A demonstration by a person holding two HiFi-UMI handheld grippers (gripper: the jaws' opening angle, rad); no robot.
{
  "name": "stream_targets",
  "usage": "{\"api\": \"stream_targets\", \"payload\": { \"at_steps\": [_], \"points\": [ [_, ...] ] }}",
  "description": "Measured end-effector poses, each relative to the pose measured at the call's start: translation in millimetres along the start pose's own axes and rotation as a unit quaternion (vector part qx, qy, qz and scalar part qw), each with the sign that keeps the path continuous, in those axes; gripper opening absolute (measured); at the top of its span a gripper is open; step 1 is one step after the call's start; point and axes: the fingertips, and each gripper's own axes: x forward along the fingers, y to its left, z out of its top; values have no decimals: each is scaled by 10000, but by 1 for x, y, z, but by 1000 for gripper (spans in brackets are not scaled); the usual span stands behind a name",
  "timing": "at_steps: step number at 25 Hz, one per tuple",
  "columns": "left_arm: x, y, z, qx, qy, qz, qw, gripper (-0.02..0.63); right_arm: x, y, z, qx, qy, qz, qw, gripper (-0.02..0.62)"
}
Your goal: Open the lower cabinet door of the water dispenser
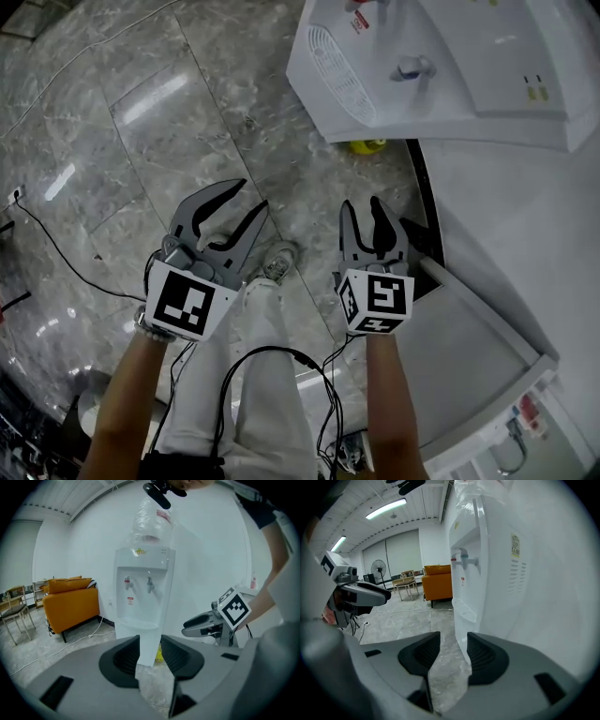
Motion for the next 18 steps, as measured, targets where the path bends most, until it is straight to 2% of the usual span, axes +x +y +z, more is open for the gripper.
{"api": "stream_targets", "payload": {
  "at_steps": [5, 12, 18],
  "points": [
    [14, 3, -13, -28, 7, 19, 10000, 141, 29, -8, -9, -263, 116, 56, 9996, 169],
    [34, 13, -21, -55, -29, 126, 9999, 143, 67, -33, -27, -207, 255, -59, 9994, 170],
    [48, 20, -30, -25, -39, 197, 9998, 143, 97, -46, -43, -354, 325, -74, 9988, 181]
  ]
}}
